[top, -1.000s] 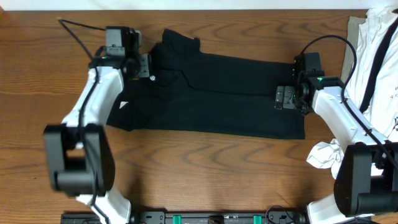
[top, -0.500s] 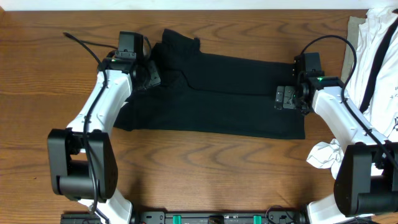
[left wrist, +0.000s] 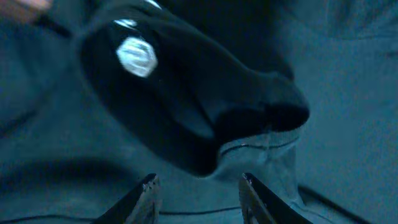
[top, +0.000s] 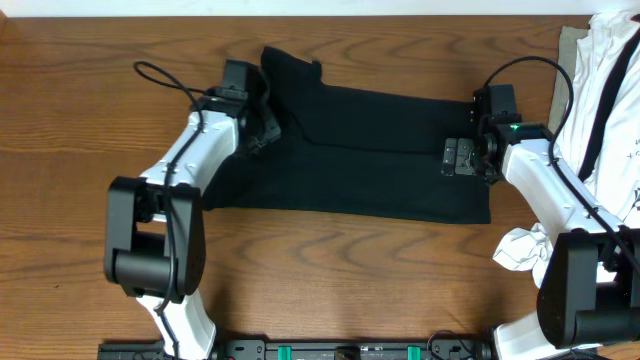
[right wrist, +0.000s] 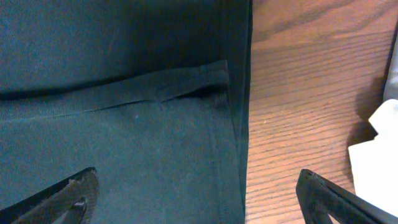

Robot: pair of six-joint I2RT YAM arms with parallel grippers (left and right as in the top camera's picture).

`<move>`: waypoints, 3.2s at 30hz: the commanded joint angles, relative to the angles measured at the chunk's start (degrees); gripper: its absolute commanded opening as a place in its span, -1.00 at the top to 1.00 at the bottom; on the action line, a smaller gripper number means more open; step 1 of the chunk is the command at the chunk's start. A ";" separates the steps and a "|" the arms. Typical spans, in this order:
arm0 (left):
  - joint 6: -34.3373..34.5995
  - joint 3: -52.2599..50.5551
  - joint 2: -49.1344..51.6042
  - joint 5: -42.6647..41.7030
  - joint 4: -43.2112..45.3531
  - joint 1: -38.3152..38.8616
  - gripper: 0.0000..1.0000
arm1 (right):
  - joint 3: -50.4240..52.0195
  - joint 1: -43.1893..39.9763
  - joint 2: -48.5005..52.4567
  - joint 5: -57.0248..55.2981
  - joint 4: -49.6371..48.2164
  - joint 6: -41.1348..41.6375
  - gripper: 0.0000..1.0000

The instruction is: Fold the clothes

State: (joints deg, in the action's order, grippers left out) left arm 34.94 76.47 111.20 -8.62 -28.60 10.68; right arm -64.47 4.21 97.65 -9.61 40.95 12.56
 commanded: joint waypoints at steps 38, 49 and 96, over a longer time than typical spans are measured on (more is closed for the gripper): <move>13.68 0.33 2.84 5.05 8.39 0.02 0.56 | -0.55 -0.07 -0.39 0.00 0.00 0.07 -0.99; 13.68 0.33 2.84 4.76 14.03 0.37 0.56 | -0.55 -0.07 -0.39 0.00 0.00 0.07 -0.99; -3.26 0.66 4.11 1.11 -0.22 -4.07 0.88 | -0.55 -0.07 -0.39 0.02 0.00 0.07 -0.99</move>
State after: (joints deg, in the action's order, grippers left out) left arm 32.73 77.01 113.67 -7.35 -29.15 6.52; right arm -64.47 4.21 97.65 -9.61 40.93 12.56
